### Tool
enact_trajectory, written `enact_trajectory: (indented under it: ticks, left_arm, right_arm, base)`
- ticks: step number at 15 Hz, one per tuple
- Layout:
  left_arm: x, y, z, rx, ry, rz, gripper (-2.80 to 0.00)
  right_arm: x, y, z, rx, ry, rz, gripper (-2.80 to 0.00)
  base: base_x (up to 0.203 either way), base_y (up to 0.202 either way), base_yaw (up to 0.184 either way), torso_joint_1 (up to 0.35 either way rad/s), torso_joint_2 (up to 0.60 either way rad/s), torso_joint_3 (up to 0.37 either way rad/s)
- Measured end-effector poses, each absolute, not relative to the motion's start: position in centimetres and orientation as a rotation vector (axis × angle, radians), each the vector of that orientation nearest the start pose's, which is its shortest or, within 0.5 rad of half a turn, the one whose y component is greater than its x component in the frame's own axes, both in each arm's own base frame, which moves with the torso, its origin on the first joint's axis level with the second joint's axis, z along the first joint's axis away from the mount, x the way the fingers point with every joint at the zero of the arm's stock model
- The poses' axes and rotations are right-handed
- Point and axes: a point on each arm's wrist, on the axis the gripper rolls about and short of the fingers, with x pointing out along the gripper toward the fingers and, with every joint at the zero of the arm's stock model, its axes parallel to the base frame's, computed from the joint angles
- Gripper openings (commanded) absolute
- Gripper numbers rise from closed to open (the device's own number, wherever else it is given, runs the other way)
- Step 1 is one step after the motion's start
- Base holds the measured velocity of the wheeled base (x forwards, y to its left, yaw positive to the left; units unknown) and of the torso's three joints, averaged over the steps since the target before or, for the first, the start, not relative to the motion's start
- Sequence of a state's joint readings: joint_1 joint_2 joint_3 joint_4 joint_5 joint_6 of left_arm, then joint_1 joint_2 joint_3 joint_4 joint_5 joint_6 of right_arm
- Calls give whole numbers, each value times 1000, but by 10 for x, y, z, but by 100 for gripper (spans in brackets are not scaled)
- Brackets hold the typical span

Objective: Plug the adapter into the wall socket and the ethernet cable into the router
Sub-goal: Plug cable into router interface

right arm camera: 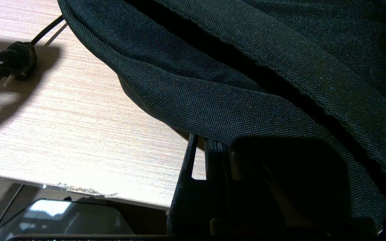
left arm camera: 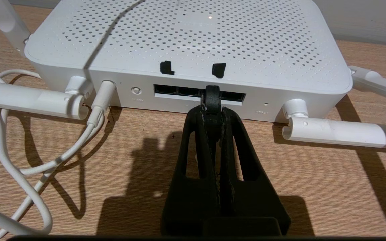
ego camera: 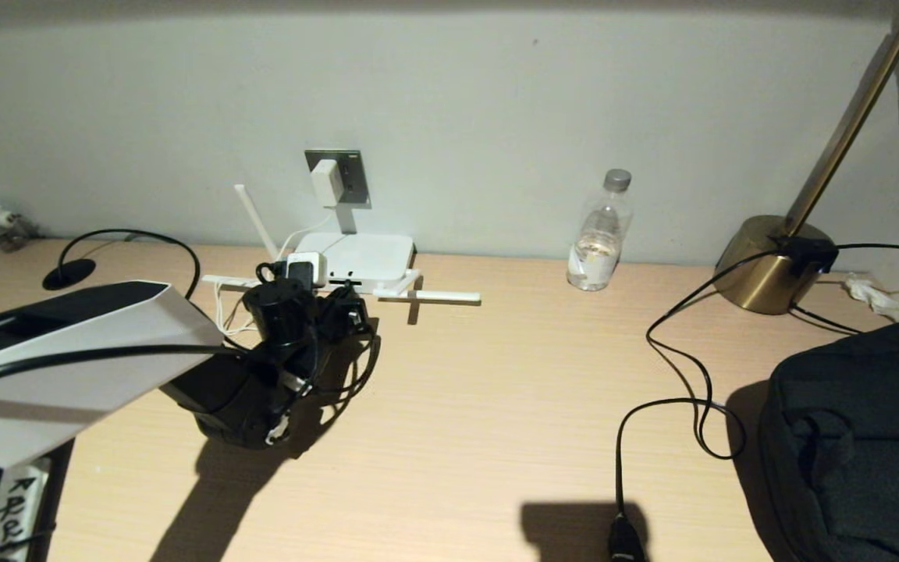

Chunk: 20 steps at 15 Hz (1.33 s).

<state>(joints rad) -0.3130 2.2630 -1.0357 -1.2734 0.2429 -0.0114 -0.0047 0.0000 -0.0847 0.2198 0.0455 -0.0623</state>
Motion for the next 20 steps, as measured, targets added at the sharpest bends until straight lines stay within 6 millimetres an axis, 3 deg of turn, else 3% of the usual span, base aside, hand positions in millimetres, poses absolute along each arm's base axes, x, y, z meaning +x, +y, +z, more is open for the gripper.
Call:
enact_trajectory:
  ticks: [20]
  left_arm:
    - [401,-127,94,-10,-30,-74,-280]
  right_arm:
    - [-31,1,76,-58,133,45,-280]
  base:
    - [0,0,0,0,0,0]
